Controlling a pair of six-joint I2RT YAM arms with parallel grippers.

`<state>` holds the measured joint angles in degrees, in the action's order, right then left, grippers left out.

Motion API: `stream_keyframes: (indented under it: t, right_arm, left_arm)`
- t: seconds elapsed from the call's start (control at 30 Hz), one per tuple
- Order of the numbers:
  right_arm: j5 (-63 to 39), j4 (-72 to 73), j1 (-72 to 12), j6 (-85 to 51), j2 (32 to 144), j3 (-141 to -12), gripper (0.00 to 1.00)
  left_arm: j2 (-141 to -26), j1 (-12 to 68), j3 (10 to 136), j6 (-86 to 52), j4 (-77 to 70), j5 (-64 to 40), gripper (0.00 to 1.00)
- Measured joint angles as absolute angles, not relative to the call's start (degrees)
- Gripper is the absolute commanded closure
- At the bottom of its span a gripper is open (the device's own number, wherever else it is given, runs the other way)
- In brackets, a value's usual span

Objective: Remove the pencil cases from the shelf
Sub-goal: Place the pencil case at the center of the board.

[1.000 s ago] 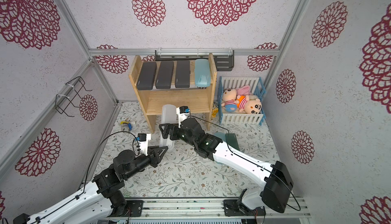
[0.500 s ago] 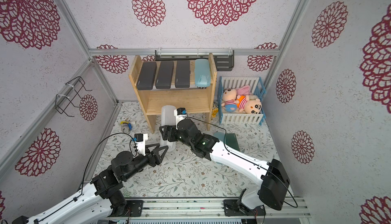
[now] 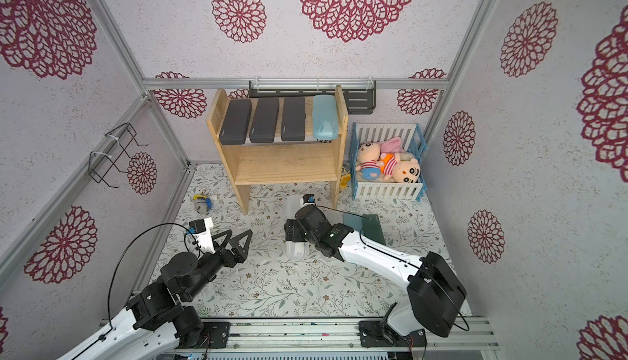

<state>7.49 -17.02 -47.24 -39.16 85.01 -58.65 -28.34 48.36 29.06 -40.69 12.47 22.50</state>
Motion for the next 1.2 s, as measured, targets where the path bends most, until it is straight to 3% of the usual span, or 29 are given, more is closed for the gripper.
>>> stream_keyframes:
  t: [0.77, 1.03, 1.2]
  right_arm:
    - [6.8, -16.8, -41.6, -39.3, 99.4, -59.5, 0.2]
    - [9.1, -18.7, -40.9, -37.5, 101.2, -63.2, 0.02]
    - [9.5, -19.0, -40.9, -36.4, 103.5, -64.8, 0.01]
  left_arm:
    - [-34.2, 48.4, 30.1, -41.6, 14.3, 22.8, 0.03]
    - [-35.0, 48.4, 30.0, -42.2, 14.2, 22.6, 0.03]
    - [-34.0, 48.4, 29.8, -42.2, 14.1, 22.6, 0.03]
